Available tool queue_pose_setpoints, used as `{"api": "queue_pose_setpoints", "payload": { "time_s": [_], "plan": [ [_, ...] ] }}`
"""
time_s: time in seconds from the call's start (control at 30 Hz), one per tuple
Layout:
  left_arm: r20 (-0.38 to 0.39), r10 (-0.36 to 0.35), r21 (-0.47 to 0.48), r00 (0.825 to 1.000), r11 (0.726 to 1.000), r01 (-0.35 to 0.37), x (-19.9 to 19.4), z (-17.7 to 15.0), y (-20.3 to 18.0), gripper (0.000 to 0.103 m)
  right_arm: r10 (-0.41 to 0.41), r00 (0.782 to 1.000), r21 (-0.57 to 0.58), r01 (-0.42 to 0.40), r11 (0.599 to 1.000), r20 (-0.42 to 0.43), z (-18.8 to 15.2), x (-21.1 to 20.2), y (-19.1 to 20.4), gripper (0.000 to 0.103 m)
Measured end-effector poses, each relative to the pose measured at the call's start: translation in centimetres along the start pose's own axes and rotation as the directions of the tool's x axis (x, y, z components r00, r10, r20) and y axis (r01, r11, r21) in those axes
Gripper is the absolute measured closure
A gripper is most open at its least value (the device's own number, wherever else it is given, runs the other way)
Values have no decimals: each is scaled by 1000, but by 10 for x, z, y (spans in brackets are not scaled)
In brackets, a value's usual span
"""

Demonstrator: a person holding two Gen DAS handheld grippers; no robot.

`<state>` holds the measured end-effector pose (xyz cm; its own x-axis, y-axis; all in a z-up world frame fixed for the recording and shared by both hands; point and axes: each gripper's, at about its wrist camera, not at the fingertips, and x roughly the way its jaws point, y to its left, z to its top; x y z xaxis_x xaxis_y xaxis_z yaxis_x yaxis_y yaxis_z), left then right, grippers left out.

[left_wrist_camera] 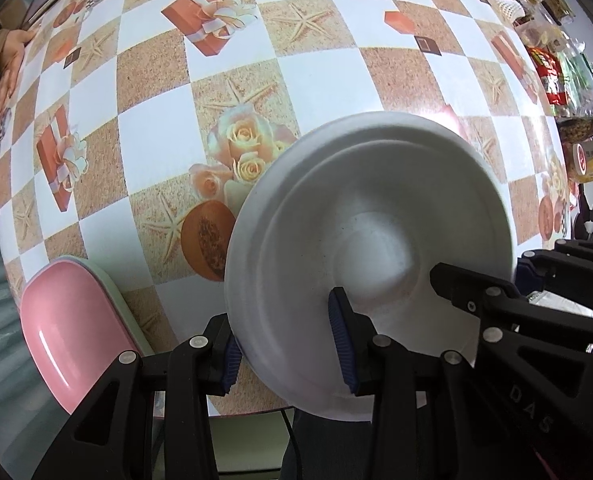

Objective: Organize plates and bowls

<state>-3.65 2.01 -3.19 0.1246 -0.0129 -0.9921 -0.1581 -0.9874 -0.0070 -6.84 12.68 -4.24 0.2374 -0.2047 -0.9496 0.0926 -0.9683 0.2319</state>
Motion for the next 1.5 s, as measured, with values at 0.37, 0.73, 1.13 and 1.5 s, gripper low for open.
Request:
{"api": "queue_pose_setpoints", "payload": {
  "time_s": [0.37,0.73,1.13,1.5],
  "plan": [
    [12,0,5,1000,1000,0,-5,-1,3,61,-21,1000,-17,21,1000,15,-7,-5,22,83],
    [104,51,74,993,995,-59,-34,-12,-7,32,-55,998,-40,56,998,25,-25,-27,24,81],
    [83,102,31,991,994,-105,-54,-30,18,12,-124,984,-60,132,989,124,-39,-59,9,1],
    [16,72,62,997,995,-73,-50,-38,5,12,-140,984,-17,143,990,112,-37,-63,-1,1]
  ]
}}
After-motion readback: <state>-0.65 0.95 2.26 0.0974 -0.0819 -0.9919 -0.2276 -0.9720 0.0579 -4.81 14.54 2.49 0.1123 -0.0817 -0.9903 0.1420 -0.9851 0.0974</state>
